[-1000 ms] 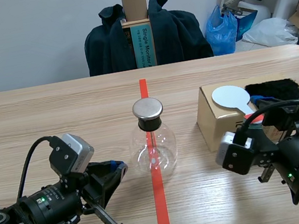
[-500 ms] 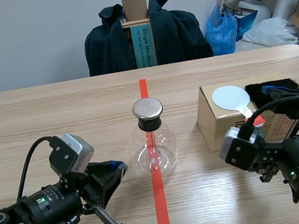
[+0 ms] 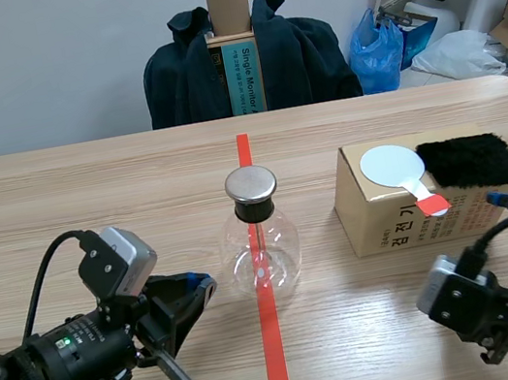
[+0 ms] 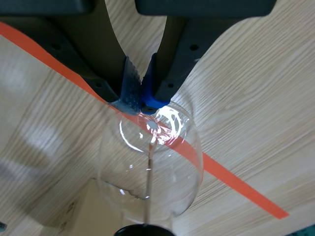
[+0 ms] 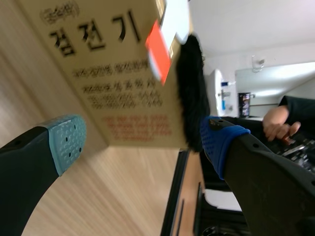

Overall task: Do the electroscope experiment.
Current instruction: 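Return to the home posture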

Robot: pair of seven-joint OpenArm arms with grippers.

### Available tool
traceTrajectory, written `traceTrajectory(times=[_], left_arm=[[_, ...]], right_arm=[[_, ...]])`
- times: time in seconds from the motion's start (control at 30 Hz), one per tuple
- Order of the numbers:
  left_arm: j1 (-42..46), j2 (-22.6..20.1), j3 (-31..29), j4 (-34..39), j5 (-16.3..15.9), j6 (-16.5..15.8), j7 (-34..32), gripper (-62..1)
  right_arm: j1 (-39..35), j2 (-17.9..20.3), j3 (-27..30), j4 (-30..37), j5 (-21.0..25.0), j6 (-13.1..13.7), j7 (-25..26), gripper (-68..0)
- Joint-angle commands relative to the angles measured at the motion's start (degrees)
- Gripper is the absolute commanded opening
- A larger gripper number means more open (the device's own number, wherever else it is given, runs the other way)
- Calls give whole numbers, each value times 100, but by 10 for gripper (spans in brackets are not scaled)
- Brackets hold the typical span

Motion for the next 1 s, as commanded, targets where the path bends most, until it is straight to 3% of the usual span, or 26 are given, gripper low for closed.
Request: traceTrajectory(times=[0.0, 0.1, 0.17, 0.37, 0.5, 0.67, 0.97], left_arm=[[278, -289, -129, 560, -39, -13, -11, -592], [846, -693, -413, 1392, -162, -15, 365, -584], [1335, -953, -678, 1991, -234, -17, 442, -496], [2649, -1379, -1458, 3287, -243, -31, 378, 6], [3329, -1423, -1864, 3738, -411, -31, 306, 14], [3689, -1423, -2133, 3904, -431, -33, 142, 14], [3687, -1403, -2131, 3901, -431, -31, 146, 14]], right_arm=[[-31, 232, 142, 321, 323, -199, 101, -198], [-245, 535, 304, 750, 1167, -232, 133, -198], [-400, 765, 472, 1108, 1637, -229, 133, -198], [-645, 1349, 1233, 2286, 3104, -155, 11, -198], [-643, 1528, 1867, 3053, 4026, -57, -157, -198], [-640, 1622, 2485, 3672, 4795, 686, -151, -198], [-627, 1620, 3309, 4107, 6328, 3042, -98, -198]])
